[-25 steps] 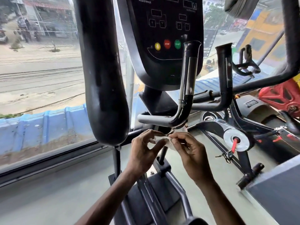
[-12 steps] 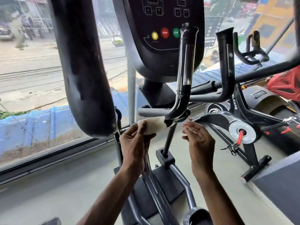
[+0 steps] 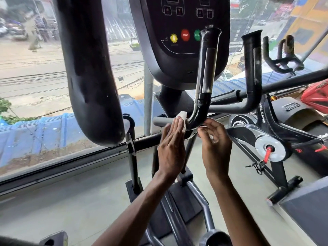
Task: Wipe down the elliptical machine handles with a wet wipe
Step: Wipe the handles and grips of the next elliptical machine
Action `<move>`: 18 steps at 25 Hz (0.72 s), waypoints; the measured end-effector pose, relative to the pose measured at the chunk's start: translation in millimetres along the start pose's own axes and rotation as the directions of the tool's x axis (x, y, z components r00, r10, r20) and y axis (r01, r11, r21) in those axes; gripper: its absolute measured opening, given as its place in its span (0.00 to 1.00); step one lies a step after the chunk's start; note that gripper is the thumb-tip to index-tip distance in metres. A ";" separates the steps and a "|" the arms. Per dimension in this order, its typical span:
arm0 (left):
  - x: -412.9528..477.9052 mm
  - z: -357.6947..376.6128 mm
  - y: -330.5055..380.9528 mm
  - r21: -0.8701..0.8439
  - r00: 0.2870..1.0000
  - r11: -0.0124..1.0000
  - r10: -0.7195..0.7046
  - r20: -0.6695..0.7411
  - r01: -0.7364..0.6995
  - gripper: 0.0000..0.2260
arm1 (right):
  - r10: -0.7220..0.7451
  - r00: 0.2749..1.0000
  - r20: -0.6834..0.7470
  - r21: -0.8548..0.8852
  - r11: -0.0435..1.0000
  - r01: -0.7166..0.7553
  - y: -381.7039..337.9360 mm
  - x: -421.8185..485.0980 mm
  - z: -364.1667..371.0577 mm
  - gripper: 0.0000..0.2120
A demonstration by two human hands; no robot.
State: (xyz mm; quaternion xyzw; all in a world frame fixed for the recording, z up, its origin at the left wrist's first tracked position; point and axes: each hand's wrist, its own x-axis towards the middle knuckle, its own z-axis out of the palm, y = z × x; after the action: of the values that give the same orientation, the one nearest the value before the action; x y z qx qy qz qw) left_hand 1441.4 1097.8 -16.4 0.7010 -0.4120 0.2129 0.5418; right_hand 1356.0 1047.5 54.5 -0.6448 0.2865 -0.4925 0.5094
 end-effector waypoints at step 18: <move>-12.3 -5.7 -64.3 0.079 0.985 0.984 -0.166 0.047 0.162 0.21 | -0.063 0.996 0.064 -0.028 0.998 0.065 1.6 0.3 -6.3 0.16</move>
State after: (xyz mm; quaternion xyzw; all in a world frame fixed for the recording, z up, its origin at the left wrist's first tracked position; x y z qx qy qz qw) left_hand 1487.1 1112.1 -61.2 0.7577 -0.3592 0.1640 0.5196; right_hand 1350.4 1044.3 53.1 -0.6764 0.2568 -0.4836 0.4926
